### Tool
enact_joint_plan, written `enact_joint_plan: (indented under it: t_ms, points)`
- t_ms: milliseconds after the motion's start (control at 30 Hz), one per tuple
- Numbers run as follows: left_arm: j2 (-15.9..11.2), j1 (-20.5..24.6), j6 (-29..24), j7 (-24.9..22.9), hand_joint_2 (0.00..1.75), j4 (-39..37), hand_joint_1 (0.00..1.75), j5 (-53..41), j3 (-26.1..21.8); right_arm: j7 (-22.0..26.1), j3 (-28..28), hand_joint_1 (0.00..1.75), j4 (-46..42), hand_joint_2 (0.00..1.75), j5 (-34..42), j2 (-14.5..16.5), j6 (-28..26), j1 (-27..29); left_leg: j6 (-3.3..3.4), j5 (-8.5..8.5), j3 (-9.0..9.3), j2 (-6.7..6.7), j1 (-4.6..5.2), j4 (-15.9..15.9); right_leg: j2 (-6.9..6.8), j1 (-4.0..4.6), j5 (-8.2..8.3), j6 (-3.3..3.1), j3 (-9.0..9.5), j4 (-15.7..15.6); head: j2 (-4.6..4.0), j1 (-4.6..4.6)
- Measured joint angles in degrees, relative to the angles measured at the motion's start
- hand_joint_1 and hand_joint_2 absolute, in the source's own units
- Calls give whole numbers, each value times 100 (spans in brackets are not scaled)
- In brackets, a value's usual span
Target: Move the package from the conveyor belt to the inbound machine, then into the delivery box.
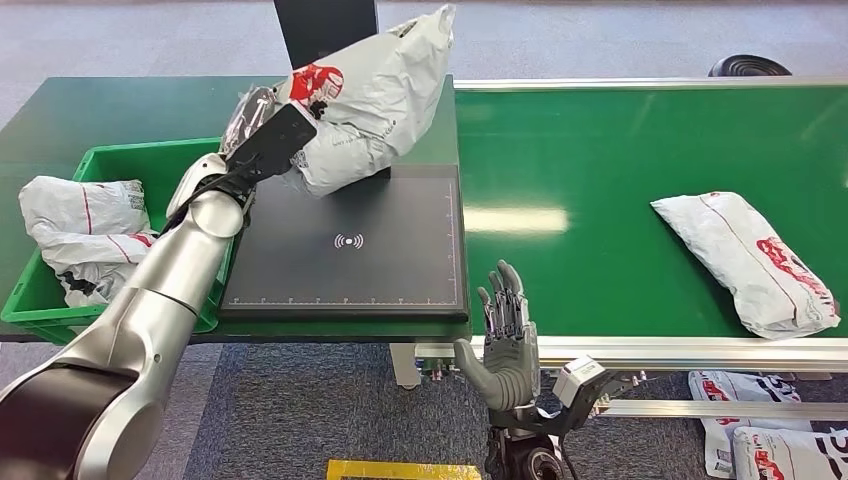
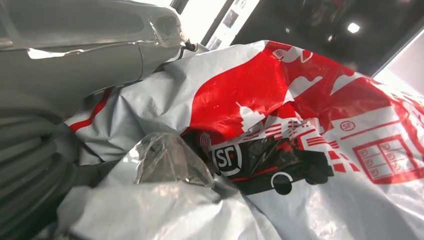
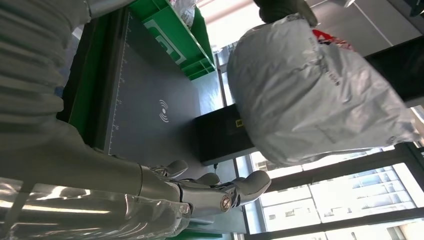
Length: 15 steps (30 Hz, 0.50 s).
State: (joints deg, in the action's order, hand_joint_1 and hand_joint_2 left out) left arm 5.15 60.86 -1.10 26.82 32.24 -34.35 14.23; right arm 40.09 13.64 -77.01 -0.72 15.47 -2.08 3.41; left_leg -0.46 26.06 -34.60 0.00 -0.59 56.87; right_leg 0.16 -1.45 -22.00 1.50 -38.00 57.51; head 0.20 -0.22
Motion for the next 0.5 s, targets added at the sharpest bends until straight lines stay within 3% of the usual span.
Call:
enact_joint_plan:
  t_ms: [300, 500]
  points:
    - [-181, 1, 13, -43, 175, 645, 175, 764, 7, 0, 49, 0, 18, 175, 2, 0, -4, 29, 0, 0, -1, 0, 0, 0, 0, 0, 0, 0, 0, 0, 0, 0]
    - [-561, -292, -455, -39, 175, 1560, 175, 1643, 63, 0, 81, 0, 18, 175, 9, -2, -58, 59, -1, 1, 0, 2, 0, -1, 1, 0, -1, -1, -3, 1, 0, 0]
